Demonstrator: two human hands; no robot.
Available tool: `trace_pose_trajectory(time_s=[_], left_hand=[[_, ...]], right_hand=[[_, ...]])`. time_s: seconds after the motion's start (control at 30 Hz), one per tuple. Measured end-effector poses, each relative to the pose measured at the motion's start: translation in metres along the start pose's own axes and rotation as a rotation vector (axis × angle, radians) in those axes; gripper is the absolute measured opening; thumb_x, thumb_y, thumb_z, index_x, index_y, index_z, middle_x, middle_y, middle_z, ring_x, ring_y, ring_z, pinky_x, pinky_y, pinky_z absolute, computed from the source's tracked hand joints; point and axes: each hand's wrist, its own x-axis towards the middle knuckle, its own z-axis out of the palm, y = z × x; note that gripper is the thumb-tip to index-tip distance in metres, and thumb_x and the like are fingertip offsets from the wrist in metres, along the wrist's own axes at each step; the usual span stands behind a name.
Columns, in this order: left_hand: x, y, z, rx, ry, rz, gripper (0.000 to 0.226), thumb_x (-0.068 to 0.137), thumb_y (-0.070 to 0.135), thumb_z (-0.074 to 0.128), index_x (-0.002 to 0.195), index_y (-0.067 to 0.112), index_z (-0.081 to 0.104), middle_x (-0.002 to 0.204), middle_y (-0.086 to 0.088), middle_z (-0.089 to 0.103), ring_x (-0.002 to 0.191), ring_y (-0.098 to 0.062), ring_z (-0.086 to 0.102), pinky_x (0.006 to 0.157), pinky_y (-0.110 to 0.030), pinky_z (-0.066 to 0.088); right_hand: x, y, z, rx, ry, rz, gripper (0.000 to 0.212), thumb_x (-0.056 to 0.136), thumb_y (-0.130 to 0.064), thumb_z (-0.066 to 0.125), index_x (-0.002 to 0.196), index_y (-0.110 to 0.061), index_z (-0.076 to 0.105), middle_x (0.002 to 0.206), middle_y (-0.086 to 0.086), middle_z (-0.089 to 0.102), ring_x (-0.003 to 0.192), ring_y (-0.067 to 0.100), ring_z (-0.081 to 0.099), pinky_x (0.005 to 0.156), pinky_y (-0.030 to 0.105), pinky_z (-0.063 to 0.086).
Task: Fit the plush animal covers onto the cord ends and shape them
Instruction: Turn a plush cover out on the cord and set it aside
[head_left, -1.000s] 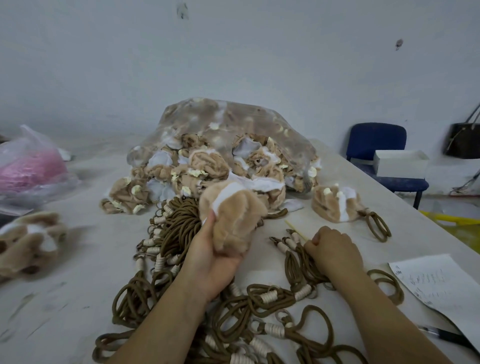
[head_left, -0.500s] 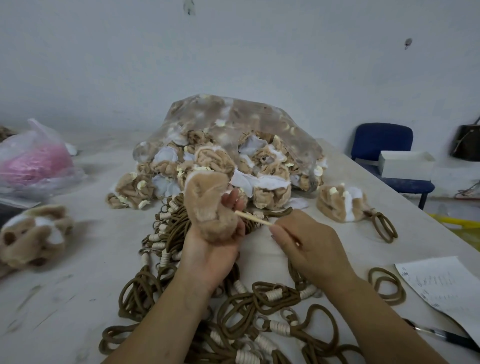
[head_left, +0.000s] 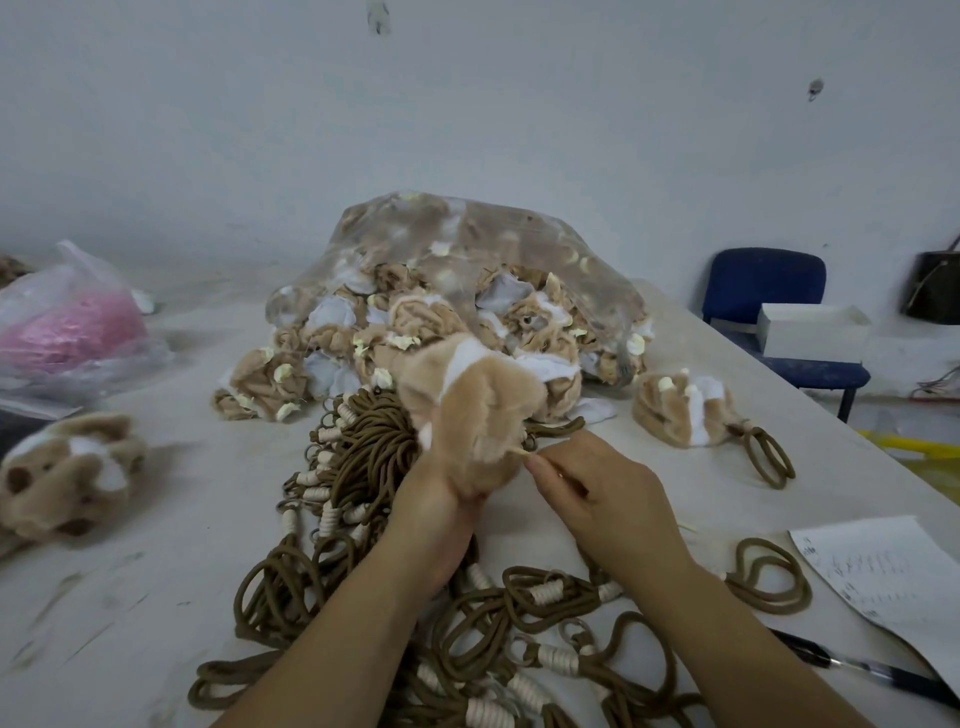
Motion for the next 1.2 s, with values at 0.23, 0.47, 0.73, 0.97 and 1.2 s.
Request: trace_pose_trajectory(time_s=[0.23, 0.47, 0.73, 0.97, 1.2], left_hand=[[0.005, -0.002, -0.002, 0.113, 0.103, -0.092, 0.018, 0.094, 0.017, 0.059, 0.078, 0.014, 0.068, 0.067, -0.003, 0.061, 0.058, -0.008, 0.055, 0.053, -0.021, 0.044], [0.001, 0.016, -0.003, -0.474, -0.097, -0.189, 0.082, 0.080, 0.062, 0.061, 0.139, 0.006, 0.047, 0.135, -0.023, 0.056, 0.124, -0.034, 0.056, 0.098, -0.045, 0.051], [0.004, 0.009, -0.005, -0.322, -0.039, -0.103, 0.033, 0.095, 0.025, 0.051, 0.114, 0.007, 0.070, 0.119, -0.018, 0.067, 0.110, -0.026, 0.065, 0.091, -0.037, 0.054], [-0.002, 0.000, 0.006, 0.034, 0.121, -0.036, 0.039, 0.102, 0.033, 0.044, 0.116, 0.002, 0.064, 0.109, -0.008, 0.073, 0.111, -0.025, 0.064, 0.093, -0.031, 0.051], [-0.003, 0.008, 0.007, -0.134, 0.163, -0.041, 0.044, 0.097, 0.042, 0.041, 0.116, 0.010, 0.064, 0.091, -0.006, 0.074, 0.095, -0.018, 0.069, 0.092, -0.034, 0.050]], right_hand=[[0.001, 0.009, -0.005, -0.067, 0.016, 0.139, 0.034, 0.093, -0.052, 0.043, 0.088, -0.031, 0.069, 0.073, -0.015, 0.043, 0.062, 0.007, 0.053, 0.048, 0.025, 0.041], [0.005, 0.008, -0.002, -0.281, 0.031, -0.131, 0.035, 0.090, -0.047, 0.044, 0.077, -0.029, 0.071, 0.072, -0.007, 0.054, 0.070, 0.014, 0.052, 0.042, 0.020, 0.025], [0.001, 0.001, 0.008, -0.016, -0.059, -0.020, 0.036, 0.095, -0.046, 0.037, 0.083, -0.023, 0.063, 0.077, -0.014, 0.053, 0.077, 0.005, 0.044, 0.053, 0.022, 0.039], [-0.005, 0.006, 0.015, 0.124, -0.194, 0.102, 0.028, 0.098, -0.043, 0.040, 0.089, -0.024, 0.058, 0.067, -0.015, 0.049, 0.064, 0.007, 0.049, 0.058, 0.032, 0.043], [-0.002, 0.009, 0.006, -0.028, -0.164, 0.029, 0.047, 0.096, -0.058, 0.024, 0.089, -0.032, 0.063, 0.081, -0.013, 0.061, 0.079, 0.003, 0.053, 0.060, 0.028, 0.047]])
